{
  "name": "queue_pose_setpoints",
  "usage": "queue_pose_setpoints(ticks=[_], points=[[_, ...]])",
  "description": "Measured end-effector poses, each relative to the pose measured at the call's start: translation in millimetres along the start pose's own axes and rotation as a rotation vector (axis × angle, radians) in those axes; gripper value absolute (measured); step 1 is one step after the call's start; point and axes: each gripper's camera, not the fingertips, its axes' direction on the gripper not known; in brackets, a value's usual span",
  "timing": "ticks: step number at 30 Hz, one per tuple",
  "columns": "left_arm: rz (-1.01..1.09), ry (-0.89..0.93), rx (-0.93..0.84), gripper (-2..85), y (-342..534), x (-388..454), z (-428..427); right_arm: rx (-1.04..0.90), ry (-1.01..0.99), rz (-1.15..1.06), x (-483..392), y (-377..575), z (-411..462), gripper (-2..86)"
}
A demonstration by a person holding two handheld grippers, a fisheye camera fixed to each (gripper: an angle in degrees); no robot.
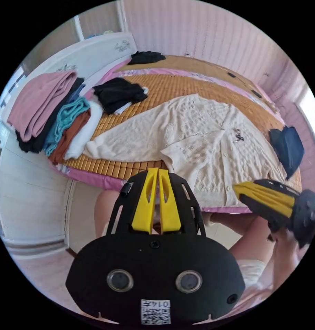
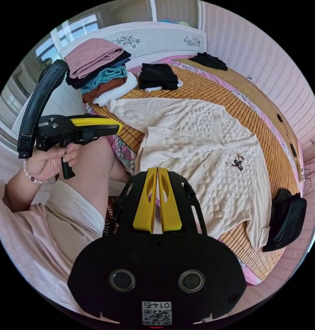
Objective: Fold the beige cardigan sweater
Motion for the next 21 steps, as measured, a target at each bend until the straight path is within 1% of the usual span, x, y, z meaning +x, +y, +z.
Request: queue_pose_setpoints(ticks=[2,4,5,8,12,15,17,19,21], points=[[0.133,0.154,0.065,-0.8,5.1,-14.6,-1.9,-0.005,-0.018,-0.015,-3.0,-14.7,6.4,10.1],[0.196,0.268,0.086,-0.8,5.8,-26.4,-1.4,-0.011,-0.01,-0.026,-5.1,-25.4,11.4,10.5],[0.202,0.284,0.078,-0.7,4.8,-33.4,1.1,-0.023,-0.002,-0.027,-6.1,-33.1,15.3,10.7],[0.248,0.224,0.077,-0.5,4.8,-43.6,9.9,-0.043,0.007,-0.047,-9.8,-50.9,23.0,11.0],[0.233,0.198,0.128,0.6,7.0,-57.5,20.7,-0.046,0.015,-0.078,-13.4,-71.5,28.9,11.2],[0.25,0.251,0.176,2.6,9.5,-68.6,35.6,-0.079,0.023,-0.09,-12.1,-91.5,37.8,11.2],[0.256,0.327,0.207,4.1,9.8,-78.6,50.0,-0.099,0.039,-0.094,-9.5,-108.4,44.6,11.1],[0.25,0.373,0.204,5.3,8.4,-85.8,60.9,-0.114,0.052,-0.094,-6.5,-121.7,50.0,10.9],[0.216,0.381,0.191,6.8,6.6,-93.2,70.2,-0.134,0.054,-0.096,-2.9,-135.9,56.1,10.7]])
